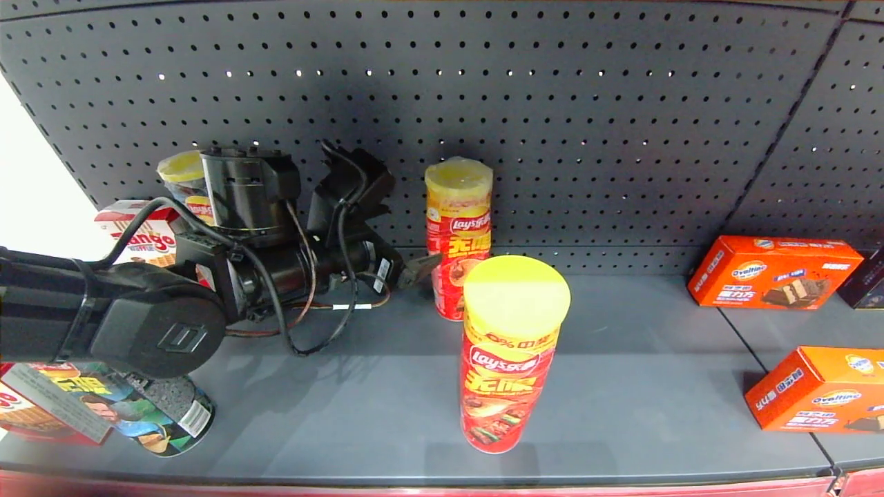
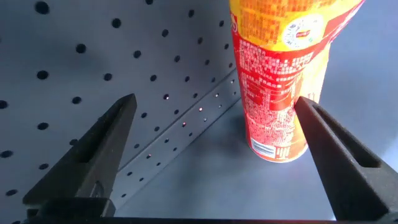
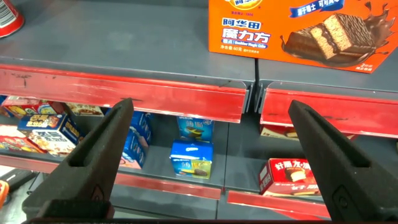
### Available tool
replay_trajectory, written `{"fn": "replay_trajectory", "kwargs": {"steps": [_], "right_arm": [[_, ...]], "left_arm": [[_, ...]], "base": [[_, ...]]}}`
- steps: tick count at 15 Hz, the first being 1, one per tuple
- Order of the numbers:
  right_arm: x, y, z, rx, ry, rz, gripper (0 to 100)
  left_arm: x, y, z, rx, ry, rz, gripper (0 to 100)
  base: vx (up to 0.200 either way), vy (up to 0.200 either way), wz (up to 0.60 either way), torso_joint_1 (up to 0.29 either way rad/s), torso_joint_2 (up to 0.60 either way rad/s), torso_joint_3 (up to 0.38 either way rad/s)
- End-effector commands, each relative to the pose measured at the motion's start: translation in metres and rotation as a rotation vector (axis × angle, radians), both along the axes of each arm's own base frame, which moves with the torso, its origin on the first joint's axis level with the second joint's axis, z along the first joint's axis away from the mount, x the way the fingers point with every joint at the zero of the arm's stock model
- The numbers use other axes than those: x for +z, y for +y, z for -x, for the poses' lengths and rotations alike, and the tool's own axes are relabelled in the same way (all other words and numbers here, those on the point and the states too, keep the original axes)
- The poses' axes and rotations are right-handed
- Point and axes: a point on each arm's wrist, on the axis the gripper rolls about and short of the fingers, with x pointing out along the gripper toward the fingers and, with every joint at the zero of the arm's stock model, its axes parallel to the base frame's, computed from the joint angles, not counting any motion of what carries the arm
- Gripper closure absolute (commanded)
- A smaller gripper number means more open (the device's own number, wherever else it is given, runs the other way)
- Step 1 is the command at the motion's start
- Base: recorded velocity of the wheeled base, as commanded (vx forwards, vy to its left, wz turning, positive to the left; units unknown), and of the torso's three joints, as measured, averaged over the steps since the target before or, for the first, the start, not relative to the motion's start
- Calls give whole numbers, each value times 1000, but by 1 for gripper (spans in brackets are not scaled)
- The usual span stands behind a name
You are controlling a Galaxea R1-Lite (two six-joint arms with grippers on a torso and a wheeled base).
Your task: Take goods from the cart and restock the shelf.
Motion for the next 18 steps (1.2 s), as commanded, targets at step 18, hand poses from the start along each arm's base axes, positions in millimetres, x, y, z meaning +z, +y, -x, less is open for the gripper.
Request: {"fn": "replay_trajectory", "kwargs": {"steps": [18], "right_arm": [[0,0,0,0,1,1,0]], "left_arm": [[-25,10,-3,124,26,-27,0]], "base": [[0,0,0,0,0,0]]}}
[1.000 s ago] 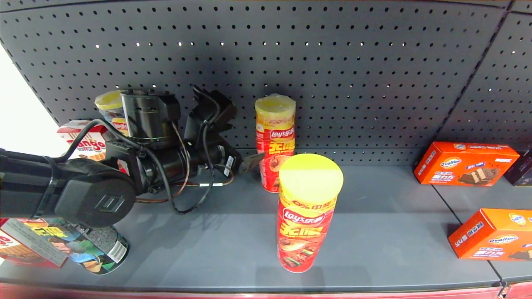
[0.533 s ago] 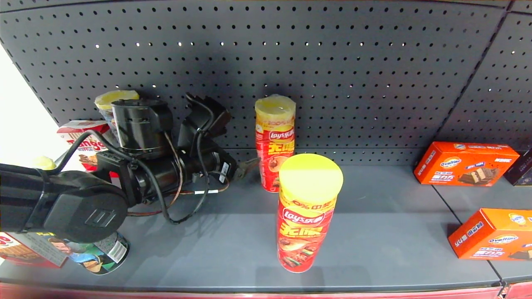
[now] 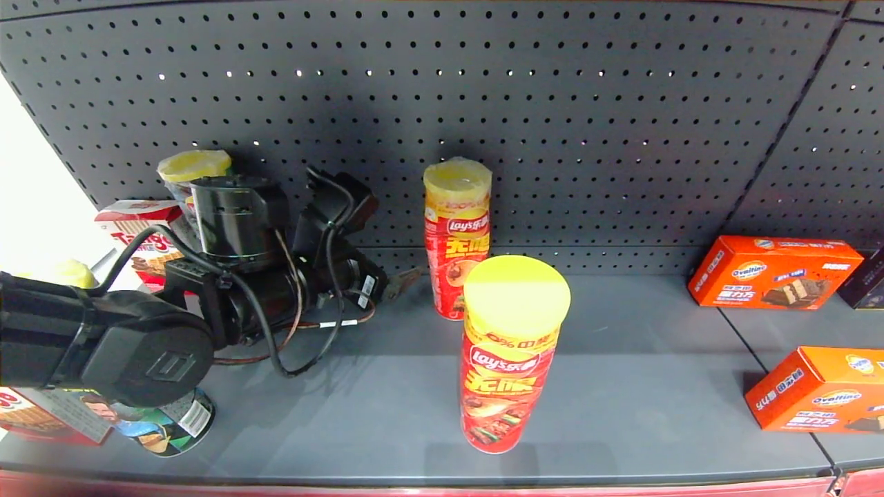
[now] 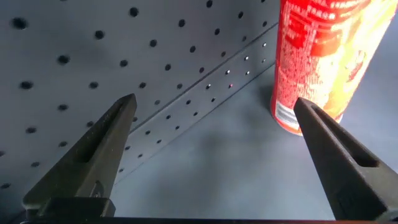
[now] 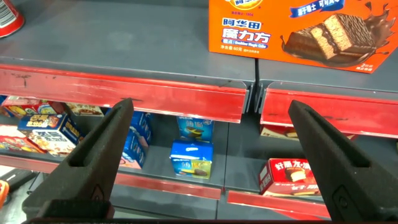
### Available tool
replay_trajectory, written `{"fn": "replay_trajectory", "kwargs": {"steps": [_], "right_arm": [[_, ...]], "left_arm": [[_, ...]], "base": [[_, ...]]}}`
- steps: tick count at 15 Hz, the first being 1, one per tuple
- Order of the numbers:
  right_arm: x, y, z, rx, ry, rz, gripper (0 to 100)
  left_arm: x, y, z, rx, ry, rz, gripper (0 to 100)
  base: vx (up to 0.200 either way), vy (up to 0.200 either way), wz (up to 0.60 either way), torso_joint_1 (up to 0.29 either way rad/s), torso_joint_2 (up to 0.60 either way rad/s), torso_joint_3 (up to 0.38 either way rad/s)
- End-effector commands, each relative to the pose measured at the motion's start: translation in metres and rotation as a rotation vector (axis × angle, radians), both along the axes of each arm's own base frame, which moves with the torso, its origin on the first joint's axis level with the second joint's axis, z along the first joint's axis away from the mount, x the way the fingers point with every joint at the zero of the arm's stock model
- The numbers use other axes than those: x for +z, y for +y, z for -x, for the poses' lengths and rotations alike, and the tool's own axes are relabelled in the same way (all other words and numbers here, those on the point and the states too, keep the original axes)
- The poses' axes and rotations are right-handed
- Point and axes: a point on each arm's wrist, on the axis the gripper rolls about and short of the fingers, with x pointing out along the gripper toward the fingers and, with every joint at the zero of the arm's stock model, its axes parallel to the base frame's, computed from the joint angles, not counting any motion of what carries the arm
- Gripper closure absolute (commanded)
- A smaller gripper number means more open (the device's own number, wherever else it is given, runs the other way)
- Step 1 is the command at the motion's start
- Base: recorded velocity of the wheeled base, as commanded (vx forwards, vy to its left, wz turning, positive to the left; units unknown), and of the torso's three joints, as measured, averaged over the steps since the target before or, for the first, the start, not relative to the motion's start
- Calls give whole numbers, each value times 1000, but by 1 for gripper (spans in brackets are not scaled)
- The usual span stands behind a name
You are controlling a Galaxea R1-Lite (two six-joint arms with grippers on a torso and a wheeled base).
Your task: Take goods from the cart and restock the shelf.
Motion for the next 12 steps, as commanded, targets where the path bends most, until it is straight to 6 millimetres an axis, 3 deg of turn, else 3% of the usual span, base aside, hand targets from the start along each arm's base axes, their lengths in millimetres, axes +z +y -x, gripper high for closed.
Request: {"fn": "replay_trajectory", "kwargs": {"steps": [1,4,12], "right_arm": [[0,0,0,1,1,1,0],[0,0,0,-1,1,1,0],[0,0,0,-1,1,1,0]], "left_arm": [[-5,-5,-11,0,8,-4,0],[-7,-10,-21,3,4,-3,0],[-11,-17,-23,-12,10,-4,0]], "base": [[0,0,0,0,0,0],[0,0,0,0,0,0],[0,0,0,0,0,0]]}}
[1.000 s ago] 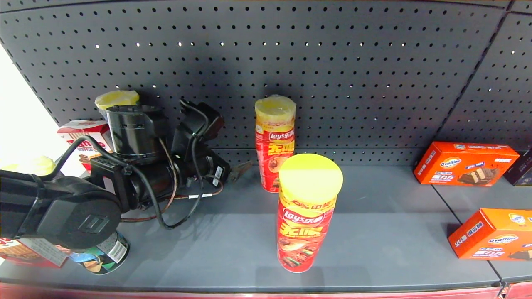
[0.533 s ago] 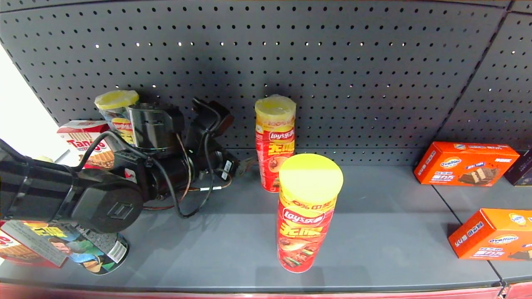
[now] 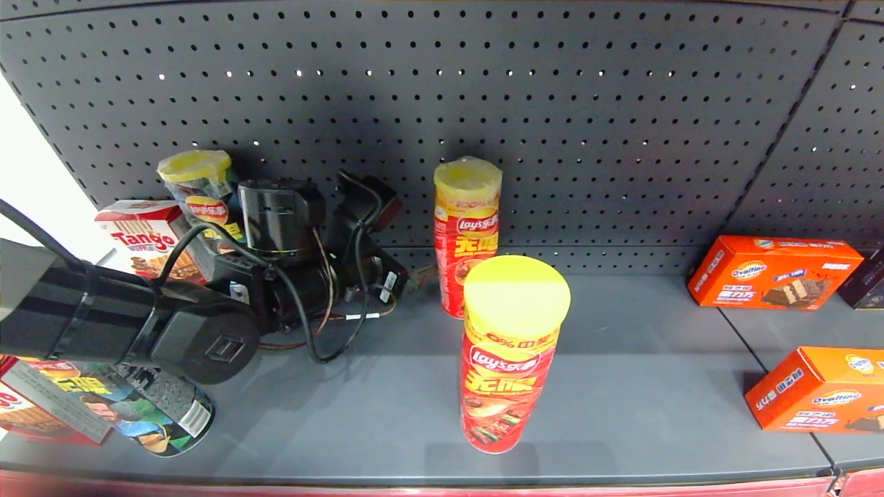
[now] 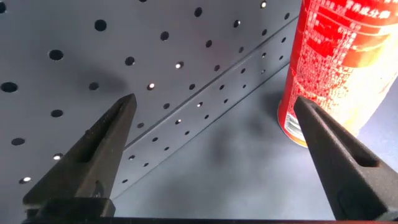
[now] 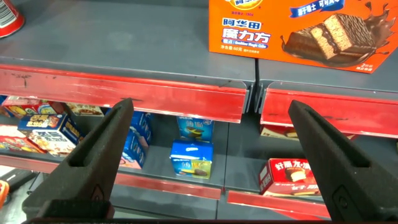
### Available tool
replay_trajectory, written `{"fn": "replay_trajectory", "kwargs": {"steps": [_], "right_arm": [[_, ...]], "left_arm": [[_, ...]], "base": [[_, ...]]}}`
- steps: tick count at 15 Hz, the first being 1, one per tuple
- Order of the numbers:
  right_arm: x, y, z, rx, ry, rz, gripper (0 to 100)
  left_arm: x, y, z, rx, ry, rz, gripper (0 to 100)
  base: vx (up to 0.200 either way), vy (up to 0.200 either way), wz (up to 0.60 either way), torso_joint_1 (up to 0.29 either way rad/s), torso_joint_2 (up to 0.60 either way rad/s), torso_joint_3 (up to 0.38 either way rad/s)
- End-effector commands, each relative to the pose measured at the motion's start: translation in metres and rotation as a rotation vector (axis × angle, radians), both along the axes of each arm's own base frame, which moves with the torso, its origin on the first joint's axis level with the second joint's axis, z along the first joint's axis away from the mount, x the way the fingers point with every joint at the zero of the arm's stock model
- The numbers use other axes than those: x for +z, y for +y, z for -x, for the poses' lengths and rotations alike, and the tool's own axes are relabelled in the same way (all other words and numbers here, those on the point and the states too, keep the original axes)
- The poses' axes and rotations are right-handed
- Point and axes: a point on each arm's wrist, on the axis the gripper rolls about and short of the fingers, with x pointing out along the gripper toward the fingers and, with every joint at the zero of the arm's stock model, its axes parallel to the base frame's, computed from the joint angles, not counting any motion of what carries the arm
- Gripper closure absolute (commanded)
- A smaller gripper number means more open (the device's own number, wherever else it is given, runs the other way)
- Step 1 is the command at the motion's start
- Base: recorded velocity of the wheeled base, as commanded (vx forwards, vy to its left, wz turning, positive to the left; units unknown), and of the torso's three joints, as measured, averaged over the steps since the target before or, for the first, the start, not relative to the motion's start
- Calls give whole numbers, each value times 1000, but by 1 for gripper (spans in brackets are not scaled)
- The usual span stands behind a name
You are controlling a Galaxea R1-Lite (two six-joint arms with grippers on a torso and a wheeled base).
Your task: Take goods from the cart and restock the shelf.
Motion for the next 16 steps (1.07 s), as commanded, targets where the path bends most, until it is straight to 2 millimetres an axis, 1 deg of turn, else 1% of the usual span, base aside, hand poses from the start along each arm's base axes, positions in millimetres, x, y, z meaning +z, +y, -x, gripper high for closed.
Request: {"fn": "replay_trajectory", "kwargs": {"steps": [1,10,13,14,16], "right_arm": [[0,0,0,1,1,1,0],[0,0,0,-1,1,1,0],[0,0,0,1,1,1,0],[0,0,0,-1,1,1,0],[0,0,0,-1,1,1,0]], "left_arm": [[-1,-2,0,-6,3,-1,0],[-3,-10,1,-25,5,1,0],[1,-9,3,-27,-15,6,0],[13,-6,11,-27,-42,24,0],[32,0,19,-24,-87,42,0]], "base": [[0,0,0,0,0,0],[0,0,0,0,0,0],[0,0,0,0,0,0],[0,0,0,0,0,0],[0,0,0,0,0,0]]}}
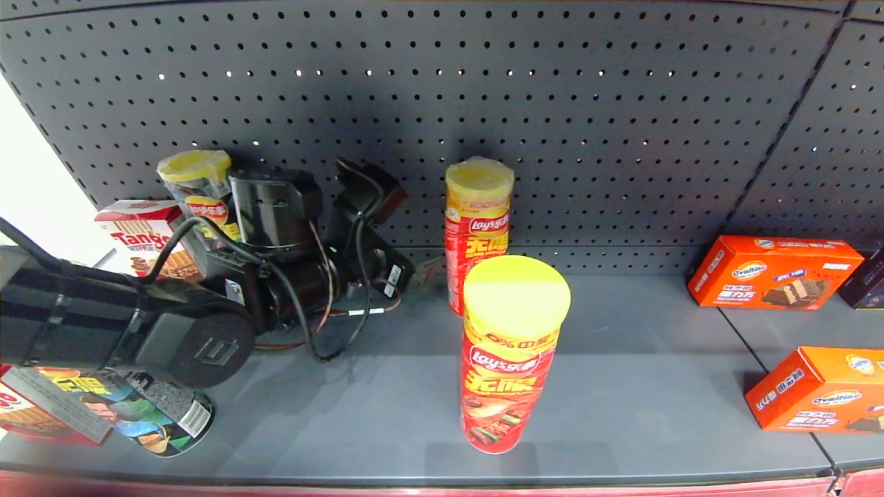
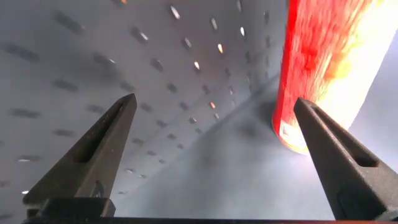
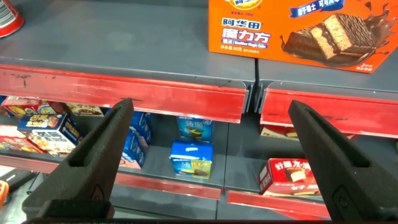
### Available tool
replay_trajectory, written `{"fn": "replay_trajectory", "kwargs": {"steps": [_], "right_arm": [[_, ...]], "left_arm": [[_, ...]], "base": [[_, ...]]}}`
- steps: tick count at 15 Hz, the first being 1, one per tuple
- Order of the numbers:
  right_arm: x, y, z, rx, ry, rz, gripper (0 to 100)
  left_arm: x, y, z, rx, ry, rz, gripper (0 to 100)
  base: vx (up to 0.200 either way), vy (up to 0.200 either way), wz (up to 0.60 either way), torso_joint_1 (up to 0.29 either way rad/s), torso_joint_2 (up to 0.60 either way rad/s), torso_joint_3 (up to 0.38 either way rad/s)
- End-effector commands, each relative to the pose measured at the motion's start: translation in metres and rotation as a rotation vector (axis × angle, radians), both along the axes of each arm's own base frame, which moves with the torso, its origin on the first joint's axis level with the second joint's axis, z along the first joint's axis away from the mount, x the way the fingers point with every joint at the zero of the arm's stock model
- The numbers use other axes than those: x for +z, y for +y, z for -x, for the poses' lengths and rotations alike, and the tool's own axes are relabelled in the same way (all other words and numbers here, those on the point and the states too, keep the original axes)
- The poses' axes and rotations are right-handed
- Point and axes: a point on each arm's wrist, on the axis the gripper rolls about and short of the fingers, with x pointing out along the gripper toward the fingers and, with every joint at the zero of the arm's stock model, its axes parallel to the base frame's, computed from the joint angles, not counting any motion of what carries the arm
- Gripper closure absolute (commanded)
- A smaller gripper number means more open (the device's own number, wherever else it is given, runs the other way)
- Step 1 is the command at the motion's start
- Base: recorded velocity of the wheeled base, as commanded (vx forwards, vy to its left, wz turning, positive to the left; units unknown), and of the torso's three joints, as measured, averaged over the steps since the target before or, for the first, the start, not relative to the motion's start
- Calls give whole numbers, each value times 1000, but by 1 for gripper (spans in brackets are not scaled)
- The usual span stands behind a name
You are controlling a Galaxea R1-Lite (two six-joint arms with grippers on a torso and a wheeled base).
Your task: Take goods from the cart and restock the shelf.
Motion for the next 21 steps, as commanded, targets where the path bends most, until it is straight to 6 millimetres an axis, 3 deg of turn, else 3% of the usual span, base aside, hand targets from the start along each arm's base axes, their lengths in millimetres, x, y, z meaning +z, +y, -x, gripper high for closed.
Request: {"fn": "replay_trajectory", "kwargs": {"steps": [1,3,4,6,11,12,13,17,18,21], "right_arm": [[0,0,0,0,1,1,0],[0,0,0,1,1,1,0],[0,0,0,1,1,1,0],[0,0,0,1,1,1,0],[0,0,0,1,1,1,0],[0,0,0,1,1,1,0],[0,0,0,1,1,1,0],[0,0,0,0,1,1,0],[0,0,0,0,1,1,0],[0,0,0,0,1,1,0]], "left_arm": [[34,11,18,6,-84,42,0],[44,15,27,4,-109,57,0],[68,21,54,-18,-172,94,0],[85,20,83,-64,-214,138,0],[98,53,155,-92,-266,215,0],[97,60,168,-96,-274,229,0],[93,77,193,-97,-298,245,0],[90,113,249,-98,-409,310,0],[89,129,273,-93,-451,333,0],[58,151,306,-35,-452,325,0]], "base": [[0,0,0,0,0,0],[0,0,0,0,0,0],[0,0,0,0,0,0],[0,0,0,0,0,0],[0,0,0,0,0,0],[0,0,0,0,0,0],[0,0,0,0,0,0],[0,0,0,0,0,0],[0,0,0,0,0,0],[0,0,0,0,0,0]]}}
